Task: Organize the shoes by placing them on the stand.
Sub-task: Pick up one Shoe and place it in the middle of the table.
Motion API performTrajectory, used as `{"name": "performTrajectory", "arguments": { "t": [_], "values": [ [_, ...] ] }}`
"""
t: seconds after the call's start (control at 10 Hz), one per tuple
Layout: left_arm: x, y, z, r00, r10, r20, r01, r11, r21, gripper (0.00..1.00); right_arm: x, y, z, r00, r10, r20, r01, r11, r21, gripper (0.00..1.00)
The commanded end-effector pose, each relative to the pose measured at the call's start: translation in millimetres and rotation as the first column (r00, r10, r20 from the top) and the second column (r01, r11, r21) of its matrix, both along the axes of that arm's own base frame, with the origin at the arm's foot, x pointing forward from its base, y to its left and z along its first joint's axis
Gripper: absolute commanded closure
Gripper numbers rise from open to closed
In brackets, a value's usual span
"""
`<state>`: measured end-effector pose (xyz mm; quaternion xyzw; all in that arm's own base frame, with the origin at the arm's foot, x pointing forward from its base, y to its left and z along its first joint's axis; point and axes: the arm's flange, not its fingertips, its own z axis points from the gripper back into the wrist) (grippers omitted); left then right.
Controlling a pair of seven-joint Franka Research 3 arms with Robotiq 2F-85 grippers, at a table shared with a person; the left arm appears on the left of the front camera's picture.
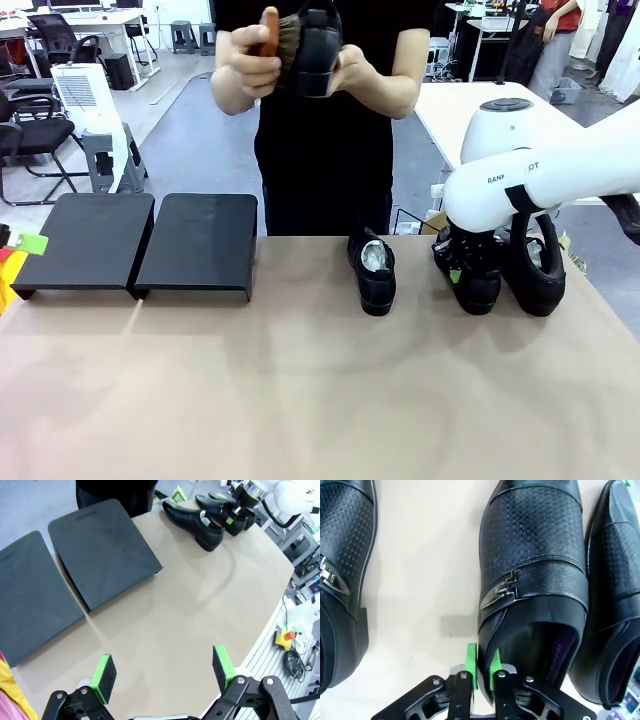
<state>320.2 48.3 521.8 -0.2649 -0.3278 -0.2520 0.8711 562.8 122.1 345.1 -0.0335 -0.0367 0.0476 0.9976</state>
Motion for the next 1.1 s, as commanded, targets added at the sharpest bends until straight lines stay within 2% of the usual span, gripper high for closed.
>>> {"name": "performTrajectory", "arguments": {
  "t": [0.0, 0.3, 0.4, 0.7, 0.9, 1.0],
  "values": [
    [1, 1, 0, 1.000, -0.015, 0.012, 0.015, 1.000, -0.005, 0.00, 6, 4, 1, 0.999, -0.043, -0.006, 0.043, 0.999, 0.017, 1.00],
    [1, 1, 0, 1.000, -0.015, 0.012, 0.015, 1.000, -0.005, 0.00, 5, 1, -1, 0.995, -0.093, -0.030, 0.093, 0.995, 0.021, 1.00],
    [1, 1, 0, 1.000, -0.015, 0.012, 0.015, 1.000, -0.005, 0.00, -2, 3, 8, 0.994, -0.101, -0.035, 0.102, 0.995, 0.020, 1.00],
    [1, 1, 0, 1.000, -0.015, 0.012, 0.015, 1.000, -0.005, 0.00, -65, 16, 74, 0.991, -0.119, 0.054, 0.121, 0.992, -0.022, 1.00],
    [1, 1, 0, 1.000, -0.015, 0.012, 0.015, 1.000, -0.005, 0.00, -114, 25, 100, 0.989, -0.112, 0.097, 0.114, 0.993, -0.011, 1.00],
    [1, 1, 0, 1.000, -0.015, 0.012, 0.015, 1.000, -0.005, 0.00, -139, 27, 111, 0.991, -0.075, 0.107, 0.080, 0.996, -0.038, 1.00]
  ]
}}
